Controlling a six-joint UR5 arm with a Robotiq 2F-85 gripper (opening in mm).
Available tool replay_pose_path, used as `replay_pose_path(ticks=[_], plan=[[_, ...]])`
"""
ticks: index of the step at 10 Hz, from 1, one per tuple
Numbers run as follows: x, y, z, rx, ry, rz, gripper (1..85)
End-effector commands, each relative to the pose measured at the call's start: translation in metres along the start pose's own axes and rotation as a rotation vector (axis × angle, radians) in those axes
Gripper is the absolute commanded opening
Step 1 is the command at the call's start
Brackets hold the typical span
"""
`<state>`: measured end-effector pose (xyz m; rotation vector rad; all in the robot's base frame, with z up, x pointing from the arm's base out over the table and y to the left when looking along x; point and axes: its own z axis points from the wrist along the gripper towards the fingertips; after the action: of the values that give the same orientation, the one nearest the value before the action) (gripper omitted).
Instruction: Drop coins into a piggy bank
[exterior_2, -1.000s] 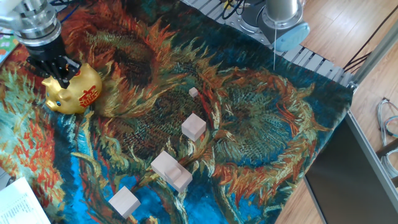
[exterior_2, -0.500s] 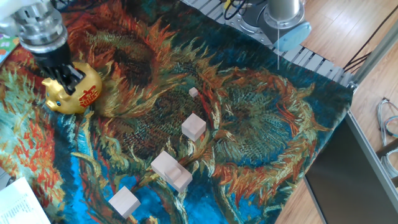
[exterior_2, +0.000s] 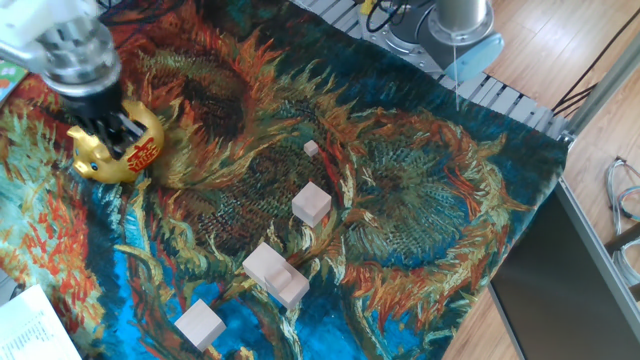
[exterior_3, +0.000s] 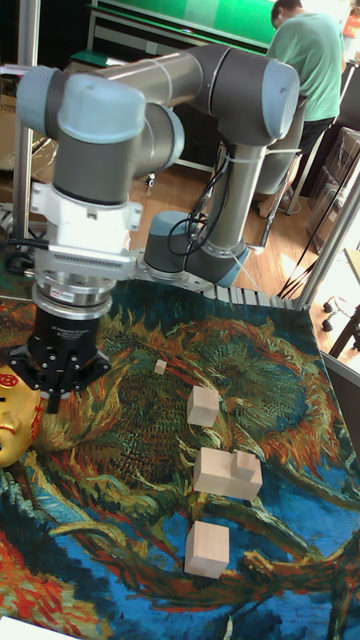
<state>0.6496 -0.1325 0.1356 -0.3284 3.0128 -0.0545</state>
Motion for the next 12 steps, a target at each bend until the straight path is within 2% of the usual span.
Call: replay_pose_path(ticks=[1, 2, 3, 4, 5, 6, 7, 8, 10, 11, 12], plan=[[-0.004, 0.063, 0.005, -0.02, -0.019, 0.079, 1.3], [-0.004, 0.058, 0.004, -0.001, -0.011, 0.079, 1.3], [-0.001, 0.052, 0.004, 0.024, 0.002, 0.038, 1.3], [0.001, 0.055, 0.004, 0.012, 0.01, -0.027, 1.3], [-0.001, 0.06, 0.004, -0.01, 0.002, -0.047, 1.7], [-0.002, 0.075, 0.005, -0.018, -0.022, -0.015, 3.7], [-0.001, 0.095, 0.006, 0.023, -0.029, 0.041, 2.0], [-0.01, 0.09, 0.003, 0.062, -0.024, 0.056, 1.3], [-0.011, 0.106, 0.004, 0.004, -0.023, -0.018, 1.3], [-0.01, 0.106, 0.004, 0.003, -0.02, -0.044, 1.3], [-0.005, 0.101, 0.012, 0.0, -0.026, -0.052, 1.3]])
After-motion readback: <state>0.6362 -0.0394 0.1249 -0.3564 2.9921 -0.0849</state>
